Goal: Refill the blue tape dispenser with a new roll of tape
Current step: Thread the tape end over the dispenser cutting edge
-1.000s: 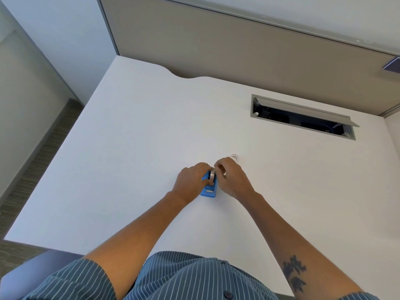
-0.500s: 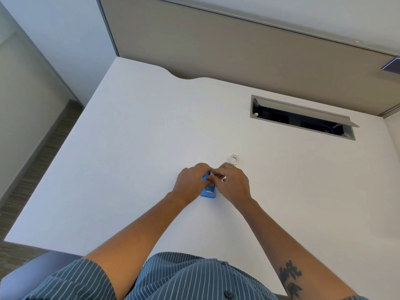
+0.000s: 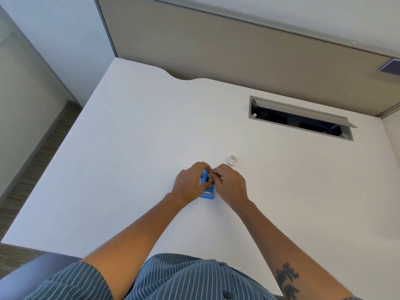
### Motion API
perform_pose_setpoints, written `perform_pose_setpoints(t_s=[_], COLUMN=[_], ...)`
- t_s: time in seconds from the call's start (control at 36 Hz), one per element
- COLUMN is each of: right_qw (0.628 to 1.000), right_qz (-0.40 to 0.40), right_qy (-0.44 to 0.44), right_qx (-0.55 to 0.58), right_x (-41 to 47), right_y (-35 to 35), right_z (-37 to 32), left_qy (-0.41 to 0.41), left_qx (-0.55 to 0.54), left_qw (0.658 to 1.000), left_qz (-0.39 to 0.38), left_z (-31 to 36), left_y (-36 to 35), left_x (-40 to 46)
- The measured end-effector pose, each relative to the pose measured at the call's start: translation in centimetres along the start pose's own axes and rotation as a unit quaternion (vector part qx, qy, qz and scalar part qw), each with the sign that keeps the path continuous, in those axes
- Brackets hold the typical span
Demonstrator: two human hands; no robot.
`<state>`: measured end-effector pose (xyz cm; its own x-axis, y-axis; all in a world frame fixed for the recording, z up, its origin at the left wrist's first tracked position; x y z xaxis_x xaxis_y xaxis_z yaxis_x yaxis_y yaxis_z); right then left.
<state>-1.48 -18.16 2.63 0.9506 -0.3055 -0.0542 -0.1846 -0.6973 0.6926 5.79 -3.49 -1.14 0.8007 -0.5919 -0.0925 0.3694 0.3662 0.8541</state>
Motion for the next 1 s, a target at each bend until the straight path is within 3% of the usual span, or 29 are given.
perform_pose_setpoints(t_s=[0.22, 0.58, 1.0], right_qw=[1.000, 1.000, 0.997], right_qz=[0.006, 0.003, 0.072], right_qy=[-0.019, 0.003, 0.040], right_qx=[0.016, 0.005, -0.001], right_x=[-0.4, -1.6, -3.2], right_y=[0.1, 0.0, -0.1], right_z=[0.0, 0.1, -0.1], left_qy=[-0.029, -0.034, -0.032], left_qx=[-0.054, -0.040, -0.025], left_qw=[0.998, 0.998, 0.999], left_qz=[-0.017, -0.033, -0.028], left_z=[-0.5, -0.9, -0.8], left_y=[0.0, 0.8, 0.7], left_x=[0.1, 0.2, 0.1])
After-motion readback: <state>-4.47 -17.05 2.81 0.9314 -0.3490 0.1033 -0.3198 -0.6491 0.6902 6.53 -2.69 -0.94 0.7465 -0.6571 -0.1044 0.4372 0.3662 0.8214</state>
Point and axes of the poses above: each hand's wrist, its own x-axis towards the middle knuckle, its own y-axis out of the back of the hand, z = x × y, the point moved 1 cm from there along x, towards the middle knuckle, and after that the axes turned 14 degrees about x, right-handed, at the moved point
